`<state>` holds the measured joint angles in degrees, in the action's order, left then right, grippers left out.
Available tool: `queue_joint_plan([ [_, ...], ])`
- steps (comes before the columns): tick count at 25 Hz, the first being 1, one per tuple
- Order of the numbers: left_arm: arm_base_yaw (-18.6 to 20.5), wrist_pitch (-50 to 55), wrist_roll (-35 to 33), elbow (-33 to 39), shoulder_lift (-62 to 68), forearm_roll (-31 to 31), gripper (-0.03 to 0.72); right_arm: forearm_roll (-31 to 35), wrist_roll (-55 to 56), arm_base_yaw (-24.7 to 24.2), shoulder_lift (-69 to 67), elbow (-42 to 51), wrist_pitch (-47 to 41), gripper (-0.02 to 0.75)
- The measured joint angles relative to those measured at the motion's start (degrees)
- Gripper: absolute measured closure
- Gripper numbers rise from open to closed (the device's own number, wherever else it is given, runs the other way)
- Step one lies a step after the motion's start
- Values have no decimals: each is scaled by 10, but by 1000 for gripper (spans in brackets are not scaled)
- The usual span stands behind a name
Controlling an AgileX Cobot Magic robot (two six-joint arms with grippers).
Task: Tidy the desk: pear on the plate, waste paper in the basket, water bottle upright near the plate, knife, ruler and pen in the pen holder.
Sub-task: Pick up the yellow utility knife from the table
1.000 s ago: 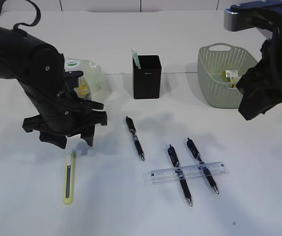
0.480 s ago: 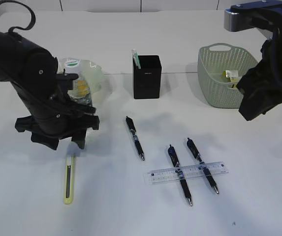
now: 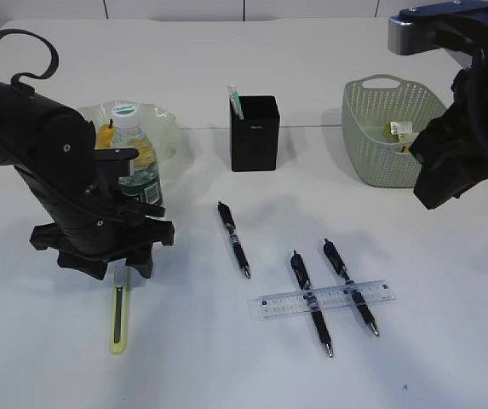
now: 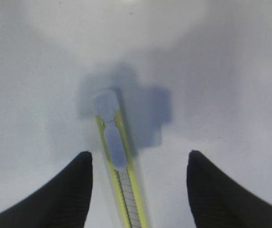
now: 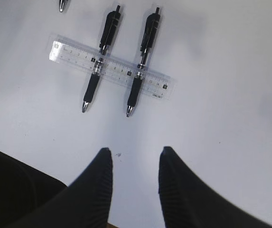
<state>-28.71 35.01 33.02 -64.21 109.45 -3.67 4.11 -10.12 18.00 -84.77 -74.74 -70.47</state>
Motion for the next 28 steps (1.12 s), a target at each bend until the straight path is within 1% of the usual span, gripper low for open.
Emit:
queue_joint_plan([
  [10, 0, -4, -4, 0, 33, 30, 252, 0, 0, 0, 0, 0, 0, 486],
  [28, 0, -10, -6, 0, 41, 26, 261, 0, 0, 0, 0, 0, 0, 486],
])
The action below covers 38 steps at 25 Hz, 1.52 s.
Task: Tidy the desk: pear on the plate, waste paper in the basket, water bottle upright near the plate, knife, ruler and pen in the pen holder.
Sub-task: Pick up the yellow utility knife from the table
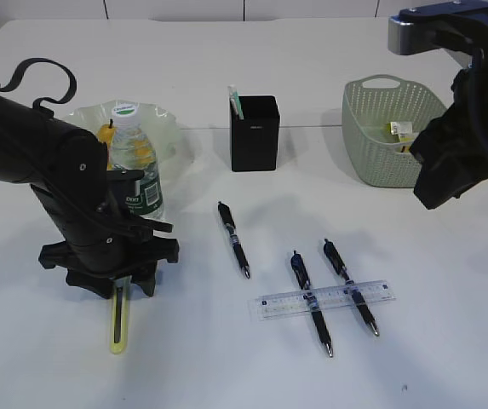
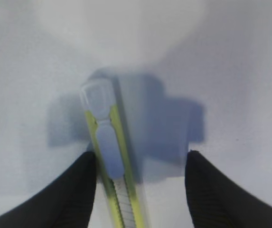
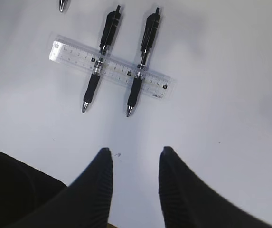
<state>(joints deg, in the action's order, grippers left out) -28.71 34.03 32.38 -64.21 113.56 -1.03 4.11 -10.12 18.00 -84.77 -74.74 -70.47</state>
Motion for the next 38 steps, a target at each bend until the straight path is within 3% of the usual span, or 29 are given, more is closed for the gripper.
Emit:
queue_joint_plan([
  [3, 0, 3, 0, 0, 1, 0, 296, 0, 0, 0, 0, 0, 0, 486],
  [9, 0, 11, 0, 0, 2, -3, 454, 0, 0, 0, 0, 0, 0, 486],
  [17, 0, 12, 0, 0, 2, -3, 558, 0, 0, 0, 0, 0, 0, 486],
  [38, 0, 12, 0, -1, 3, 5, 577, -4, -2, 0, 0, 0, 0, 486],
])
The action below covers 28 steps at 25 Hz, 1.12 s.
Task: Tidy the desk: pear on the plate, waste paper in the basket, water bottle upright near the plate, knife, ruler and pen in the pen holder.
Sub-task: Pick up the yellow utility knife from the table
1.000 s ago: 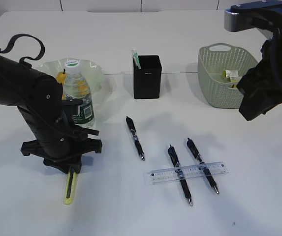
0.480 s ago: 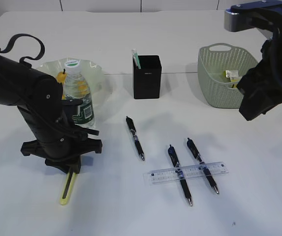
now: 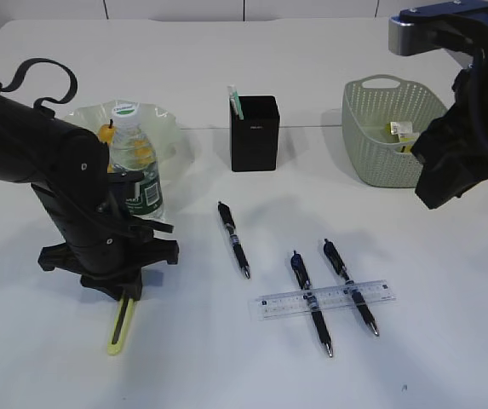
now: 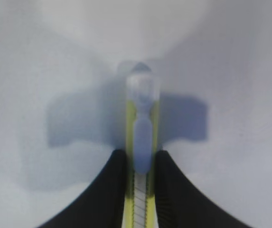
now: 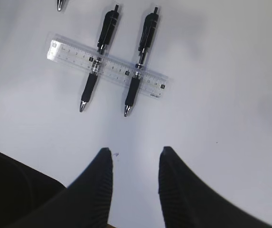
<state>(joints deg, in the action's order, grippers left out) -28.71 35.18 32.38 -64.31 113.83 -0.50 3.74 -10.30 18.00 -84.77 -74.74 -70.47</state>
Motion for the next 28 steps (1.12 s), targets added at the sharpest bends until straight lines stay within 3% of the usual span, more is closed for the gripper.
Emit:
queue_joint_plan([
  [15, -9, -61, 0, 0, -14, -7, 577, -1, -1, 0, 0, 0, -1, 486],
  [28, -9, -65, 0, 1, -105, -57, 577, -1, -1, 0, 0, 0, -1, 486],
])
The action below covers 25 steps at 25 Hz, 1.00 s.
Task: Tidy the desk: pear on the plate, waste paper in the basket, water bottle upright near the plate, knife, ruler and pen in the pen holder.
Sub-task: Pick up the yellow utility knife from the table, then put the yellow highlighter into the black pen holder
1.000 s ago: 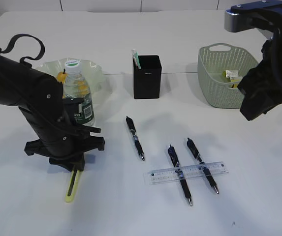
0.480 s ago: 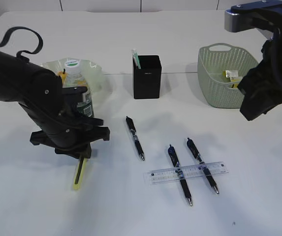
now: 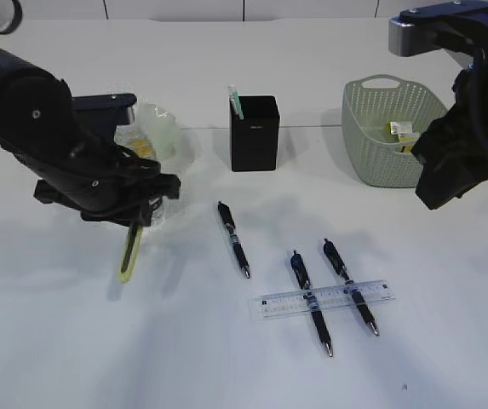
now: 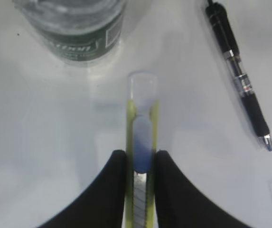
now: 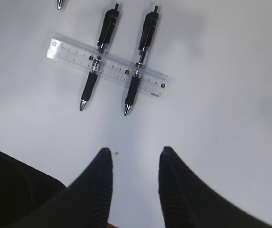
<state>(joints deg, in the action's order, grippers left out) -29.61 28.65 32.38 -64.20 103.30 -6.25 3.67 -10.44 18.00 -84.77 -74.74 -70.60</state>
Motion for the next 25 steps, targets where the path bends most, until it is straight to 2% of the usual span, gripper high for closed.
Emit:
queue_joint_plan([
  [17, -29, -5, -4, 1, -108, -92, 577, 0, 0, 0, 0, 0, 0, 486],
  [25, -30, 7, -66, 1, -108, -95, 577, 0, 0, 0, 0, 0, 0, 486],
])
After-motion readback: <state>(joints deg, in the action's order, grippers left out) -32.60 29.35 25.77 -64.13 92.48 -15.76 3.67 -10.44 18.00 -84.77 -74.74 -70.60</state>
